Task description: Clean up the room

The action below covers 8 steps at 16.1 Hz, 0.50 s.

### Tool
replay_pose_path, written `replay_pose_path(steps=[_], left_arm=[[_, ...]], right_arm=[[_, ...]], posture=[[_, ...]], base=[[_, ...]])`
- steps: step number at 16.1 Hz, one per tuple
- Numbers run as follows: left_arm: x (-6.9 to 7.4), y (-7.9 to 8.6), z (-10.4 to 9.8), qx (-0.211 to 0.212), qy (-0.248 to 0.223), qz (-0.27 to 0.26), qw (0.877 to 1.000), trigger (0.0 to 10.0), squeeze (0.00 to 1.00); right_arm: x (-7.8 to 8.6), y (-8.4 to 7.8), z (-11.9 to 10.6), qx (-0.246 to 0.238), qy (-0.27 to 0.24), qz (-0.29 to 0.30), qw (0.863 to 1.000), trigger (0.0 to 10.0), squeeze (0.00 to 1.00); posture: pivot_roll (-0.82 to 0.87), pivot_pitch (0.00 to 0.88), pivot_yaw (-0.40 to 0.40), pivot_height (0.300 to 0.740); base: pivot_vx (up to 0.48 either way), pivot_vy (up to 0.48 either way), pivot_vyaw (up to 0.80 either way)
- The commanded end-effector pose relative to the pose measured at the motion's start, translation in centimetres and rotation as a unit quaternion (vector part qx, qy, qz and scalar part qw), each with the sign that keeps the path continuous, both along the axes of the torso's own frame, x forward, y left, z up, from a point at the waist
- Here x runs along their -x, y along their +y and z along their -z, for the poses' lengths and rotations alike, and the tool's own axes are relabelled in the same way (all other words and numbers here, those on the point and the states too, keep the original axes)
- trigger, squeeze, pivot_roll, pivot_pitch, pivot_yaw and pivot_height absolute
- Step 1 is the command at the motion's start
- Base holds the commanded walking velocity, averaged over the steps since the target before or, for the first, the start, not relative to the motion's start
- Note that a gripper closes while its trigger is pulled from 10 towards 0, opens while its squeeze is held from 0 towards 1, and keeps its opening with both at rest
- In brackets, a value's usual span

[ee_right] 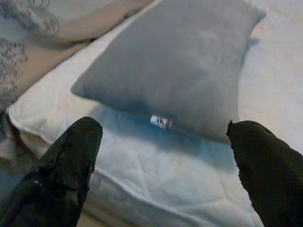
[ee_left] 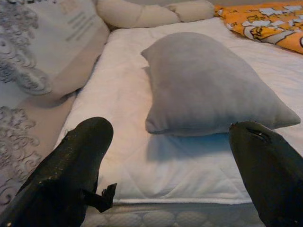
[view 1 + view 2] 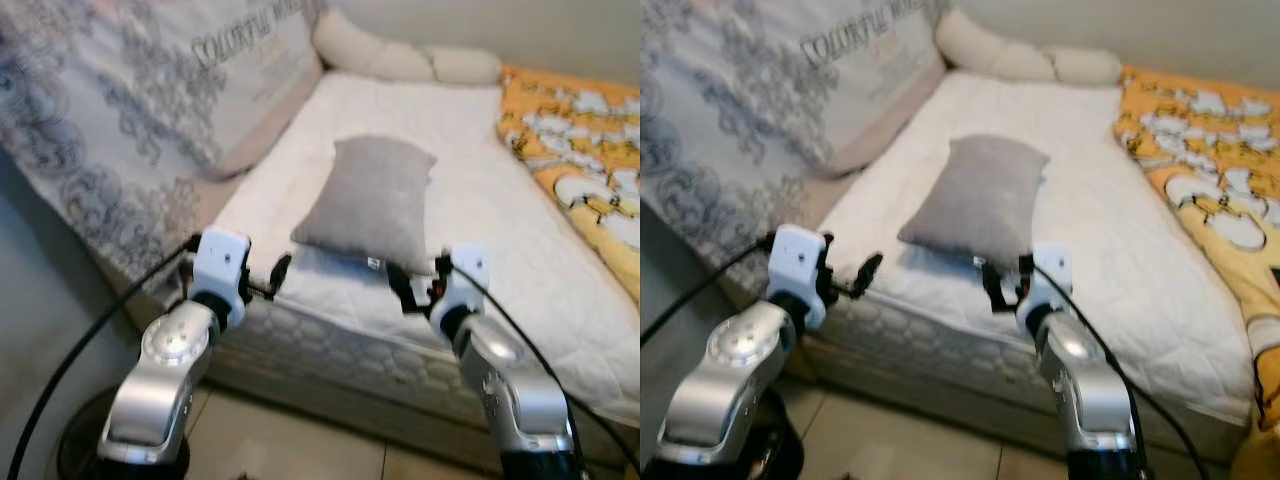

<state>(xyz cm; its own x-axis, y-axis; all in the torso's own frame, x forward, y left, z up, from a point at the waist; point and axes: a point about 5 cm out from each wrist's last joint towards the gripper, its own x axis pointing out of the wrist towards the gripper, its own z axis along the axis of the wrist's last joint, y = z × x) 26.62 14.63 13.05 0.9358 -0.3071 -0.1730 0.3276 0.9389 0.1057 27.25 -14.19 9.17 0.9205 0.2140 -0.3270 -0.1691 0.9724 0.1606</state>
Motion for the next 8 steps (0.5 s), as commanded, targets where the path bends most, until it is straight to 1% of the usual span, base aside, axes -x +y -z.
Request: replay_pose_path(steps=[1,4,6,8], left_arm=[[-0.3,0.7,-0.3,-0.003,-0.004,-0.01,1.0,10.0,0.0],[-0.3,1.1,-0.2,-0.001,-0.003,-0.021,1.0,10.0,0.0],[-0.3,1.6,-0.1,0.01,-0.006,-0.043,0.999,10.0,0.0],[-0.1,2.1,0.1,0.013,-0.007,-0.056,0.998,10.0,0.0]], right_arm=[[-0.2,0.2,-0.5,-0.01,-0.015,0.002,1.0,10.0,0.0],[-0.1,-0.1,-0.4,-0.003,-0.018,0.009,1.0,10.0,0.0],[0.1,-0.6,-0.4,0.01,-0.031,0.026,0.999,10.0,0.0],[0.5,-1.0,-0.4,0.008,-0.039,0.035,0.999,10.0,0.0]], posture=[[0.01,0.0,-0.026,0.74],[0.01,0.0,-0.023,0.74],[0.02,0.0,-0.024,0.74],[0.02,0.0,-0.021,0.74]], base=[[0.277,0.0,0.0],[0.281,0.0,0.0],[0.281,0.0,0.0],[0.281,0.0,0.0]])
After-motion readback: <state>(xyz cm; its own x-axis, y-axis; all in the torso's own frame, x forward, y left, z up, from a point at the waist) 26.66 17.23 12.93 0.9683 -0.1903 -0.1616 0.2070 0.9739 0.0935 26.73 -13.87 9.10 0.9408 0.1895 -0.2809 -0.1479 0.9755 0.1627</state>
